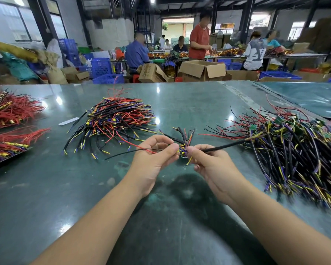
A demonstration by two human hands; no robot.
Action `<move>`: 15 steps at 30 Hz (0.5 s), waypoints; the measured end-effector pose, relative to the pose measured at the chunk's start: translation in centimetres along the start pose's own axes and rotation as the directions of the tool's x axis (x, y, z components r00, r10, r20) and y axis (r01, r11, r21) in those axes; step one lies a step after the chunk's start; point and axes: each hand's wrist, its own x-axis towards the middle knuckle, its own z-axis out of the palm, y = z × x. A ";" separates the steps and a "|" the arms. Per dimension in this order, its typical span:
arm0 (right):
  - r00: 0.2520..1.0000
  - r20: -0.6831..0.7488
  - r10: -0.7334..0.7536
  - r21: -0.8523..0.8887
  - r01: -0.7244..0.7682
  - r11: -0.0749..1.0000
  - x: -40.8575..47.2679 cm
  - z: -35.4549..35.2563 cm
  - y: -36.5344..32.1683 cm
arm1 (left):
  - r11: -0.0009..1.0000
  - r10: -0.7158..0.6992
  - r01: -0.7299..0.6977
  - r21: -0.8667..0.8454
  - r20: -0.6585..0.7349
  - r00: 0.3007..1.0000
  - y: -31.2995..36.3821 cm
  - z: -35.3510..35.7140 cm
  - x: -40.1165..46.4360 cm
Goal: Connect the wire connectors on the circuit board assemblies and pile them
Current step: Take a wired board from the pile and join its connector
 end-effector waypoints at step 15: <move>0.997 0.079 0.020 0.338 -0.046 0.940 0.0 -0.1 -0.6 | 0.973 -0.211 0.214 -0.093 0.037 0.977 1.3 0.2 -0.2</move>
